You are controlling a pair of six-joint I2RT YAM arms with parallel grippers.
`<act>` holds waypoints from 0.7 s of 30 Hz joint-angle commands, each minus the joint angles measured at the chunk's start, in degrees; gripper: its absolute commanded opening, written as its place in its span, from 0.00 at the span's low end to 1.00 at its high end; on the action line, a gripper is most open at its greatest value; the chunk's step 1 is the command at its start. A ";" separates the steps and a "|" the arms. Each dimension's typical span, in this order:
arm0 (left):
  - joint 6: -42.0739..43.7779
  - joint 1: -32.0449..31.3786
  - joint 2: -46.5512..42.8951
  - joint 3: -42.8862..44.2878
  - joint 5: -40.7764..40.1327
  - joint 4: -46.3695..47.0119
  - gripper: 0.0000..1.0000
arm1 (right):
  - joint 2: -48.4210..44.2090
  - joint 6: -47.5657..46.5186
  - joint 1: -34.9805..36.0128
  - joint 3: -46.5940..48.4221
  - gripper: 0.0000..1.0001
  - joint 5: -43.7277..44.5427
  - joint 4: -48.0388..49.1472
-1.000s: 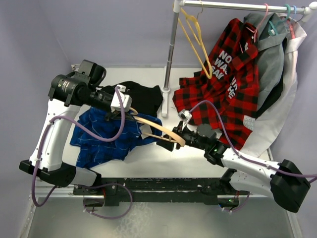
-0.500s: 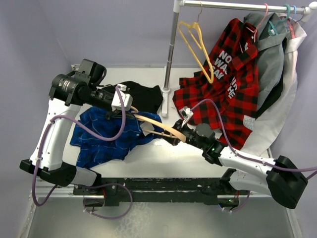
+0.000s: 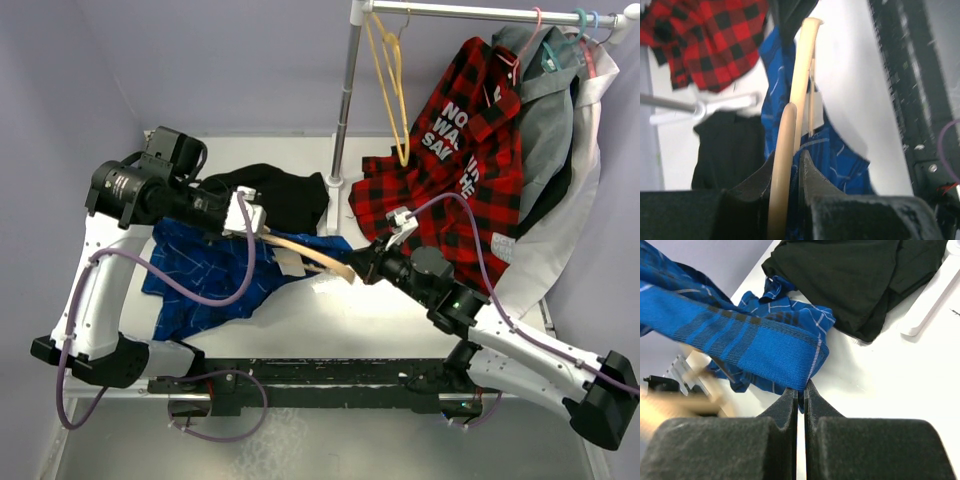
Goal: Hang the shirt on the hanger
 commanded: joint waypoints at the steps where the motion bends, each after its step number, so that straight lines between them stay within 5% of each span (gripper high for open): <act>1: 2.83 0.67 -1.07 1.55 -12.03 2.75 0.00 | -2.10 -2.11 0.10 3.74 0.00 8.26 -9.45; 8: 1.41 0.65 -2.57 1.59 -18.54 6.34 0.00 | -2.70 -3.57 0.14 7.45 0.00 9.45 -16.31; 21: -0.48 0.66 -4.73 6.75 -13.87 4.88 0.00 | 3.71 -3.56 -0.04 5.91 0.00 11.97 -16.23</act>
